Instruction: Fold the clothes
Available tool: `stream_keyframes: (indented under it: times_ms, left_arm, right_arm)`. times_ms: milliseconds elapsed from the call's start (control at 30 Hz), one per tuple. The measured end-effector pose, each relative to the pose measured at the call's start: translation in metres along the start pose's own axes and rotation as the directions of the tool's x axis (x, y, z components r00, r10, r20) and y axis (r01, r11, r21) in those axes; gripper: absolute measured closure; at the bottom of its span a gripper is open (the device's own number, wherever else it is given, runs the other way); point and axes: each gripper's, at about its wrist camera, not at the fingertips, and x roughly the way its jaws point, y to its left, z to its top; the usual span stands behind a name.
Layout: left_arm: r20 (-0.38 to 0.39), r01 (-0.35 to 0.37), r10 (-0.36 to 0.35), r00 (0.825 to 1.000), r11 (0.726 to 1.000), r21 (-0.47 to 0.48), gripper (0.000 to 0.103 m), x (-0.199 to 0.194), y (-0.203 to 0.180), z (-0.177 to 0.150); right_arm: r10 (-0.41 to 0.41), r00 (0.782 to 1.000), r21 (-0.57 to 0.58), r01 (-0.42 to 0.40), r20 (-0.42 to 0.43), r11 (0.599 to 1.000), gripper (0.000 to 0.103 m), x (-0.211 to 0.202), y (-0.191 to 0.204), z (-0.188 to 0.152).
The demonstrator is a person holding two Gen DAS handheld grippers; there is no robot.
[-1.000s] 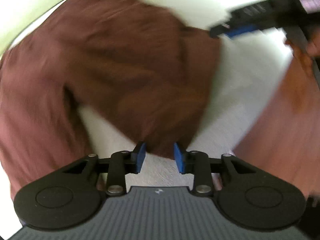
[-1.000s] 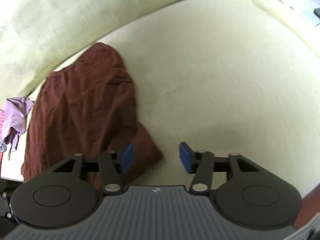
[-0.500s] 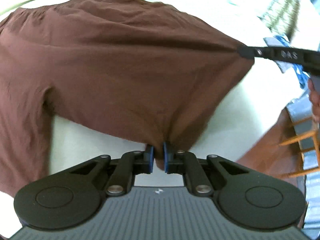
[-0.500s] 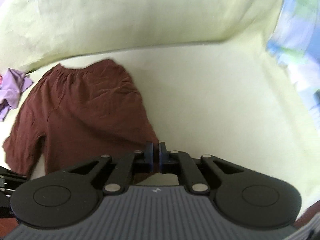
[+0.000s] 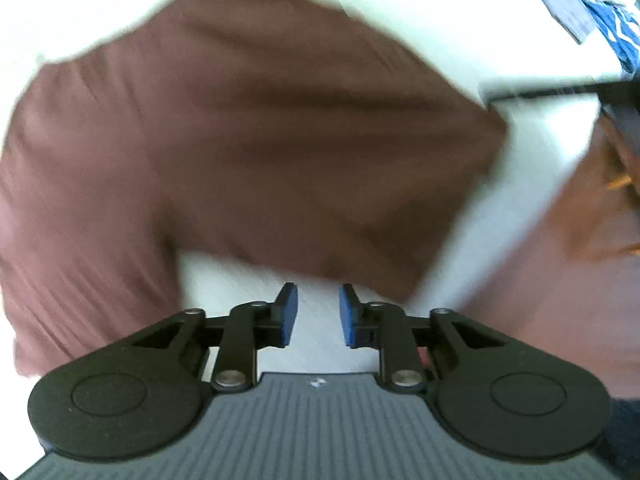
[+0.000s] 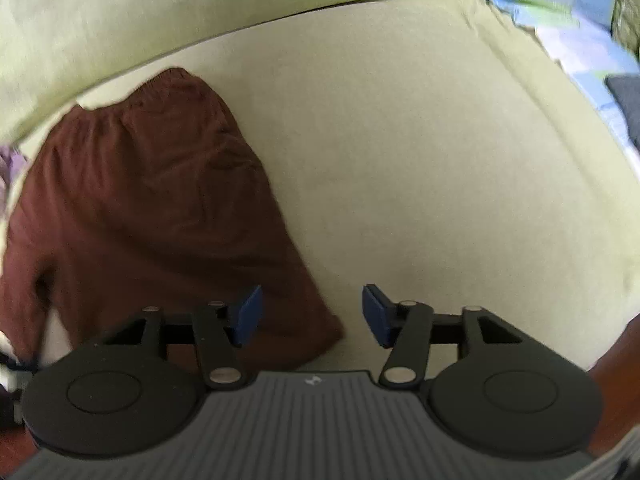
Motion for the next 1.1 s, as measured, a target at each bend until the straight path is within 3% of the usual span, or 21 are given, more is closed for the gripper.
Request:
stream_keyframes:
  times_ms: [67, 133, 233, 400, 500, 567, 800, 900, 933, 967, 1000, 1033, 1067, 1100]
  left_arm:
    - [0.078, -0.041, 0.034, 0.996, 0.996, 0.085, 0.069, -0.001, 0.011, 0.04]
    - [0.139, -0.077, 0.053, 0.989, 0.983, 0.169, 0.055, 0.008, 0.033, 0.086]
    - [0.213, -0.11, 0.051, 0.976, 0.956, 0.273, 0.055, 0.024, 0.07, 0.157]
    - [0.169, -0.06, 0.002, 0.986, 0.937, 0.343, 0.055, 0.055, 0.115, 0.231]
    - [0.108, 0.016, -0.065, 0.992, 0.916, 0.402, 0.055, 0.084, 0.128, 0.268]
    - [0.019, 0.105, -0.123, 0.992, 0.905, 0.412, 0.055, 0.098, 0.135, 0.287]
    - [-0.127, 0.247, -0.215, 0.968, 0.898, 0.364, 0.058, 0.125, 0.151, 0.293]
    - [-0.131, 0.267, -0.236, 0.963, 0.905, 0.332, 0.06, 0.13, 0.156, 0.302]
    - [-0.115, 0.259, -0.233, 0.966, 0.9, 0.351, 0.07, 0.129, 0.154, 0.306]
    - [-0.094, 0.241, -0.222, 0.971, 0.887, 0.393, 0.07, 0.127, 0.15, 0.305]
    - [-0.071, 0.222, -0.212, 0.975, 0.873, 0.435, 0.072, 0.125, 0.145, 0.305]
    - [-0.038, 0.187, -0.192, 0.981, 0.857, 0.481, 0.072, 0.123, 0.14, 0.302]
    - [-0.006, 0.158, -0.179, 0.984, 0.849, 0.505, 0.072, 0.121, 0.136, 0.301]
    - [0.015, 0.142, -0.173, 0.985, 0.853, 0.502, 0.072, 0.12, 0.136, 0.301]
  right_arm:
    - [0.003, 1.0, 0.002, -0.003, -0.01, 1.0, 0.047, 0.003, 0.001, -0.001]
    - [0.01, 1.0, 0.018, -0.01, -0.013, 1.0, 0.044, 0.006, 0.002, -0.001]
    - [0.006, 1.0, 0.065, -0.005, -0.011, 0.998, 0.042, 0.007, -0.006, -0.004]
    - [-0.035, 0.999, 0.212, 0.037, -0.011, 0.977, 0.039, 0.023, -0.006, -0.01]
    - [-0.062, 0.998, 0.281, 0.063, -0.012, 0.958, 0.037, 0.029, -0.003, -0.014]
    - [-0.087, 0.996, 0.328, 0.086, -0.01, 0.941, 0.036, 0.033, 0.001, -0.016]
    - [-0.141, 0.99, 0.428, 0.124, 0.009, 0.895, 0.032, 0.034, 0.008, -0.021]
    - [-0.153, 0.988, 0.439, 0.134, 0.008, 0.889, 0.032, 0.036, 0.009, -0.024]
    - [-0.156, 0.988, 0.439, 0.137, 0.007, 0.888, 0.032, 0.037, 0.009, -0.025]
    - [-0.159, 0.987, 0.44, 0.14, 0.006, 0.887, 0.032, 0.038, 0.009, -0.025]
    - [-0.156, 0.988, 0.442, 0.138, 0.004, 0.886, 0.035, 0.04, 0.009, -0.026]
    - [-0.164, 0.986, 0.44, 0.148, 0.0, 0.886, 0.053, 0.042, 0.01, -0.026]
    - [-0.184, 0.983, 0.435, 0.169, -0.007, 0.884, 0.064, 0.042, 0.011, -0.026]
    - [-0.194, 0.981, 0.443, 0.173, 0.002, 0.88, 0.083, 0.041, 0.009, -0.026]
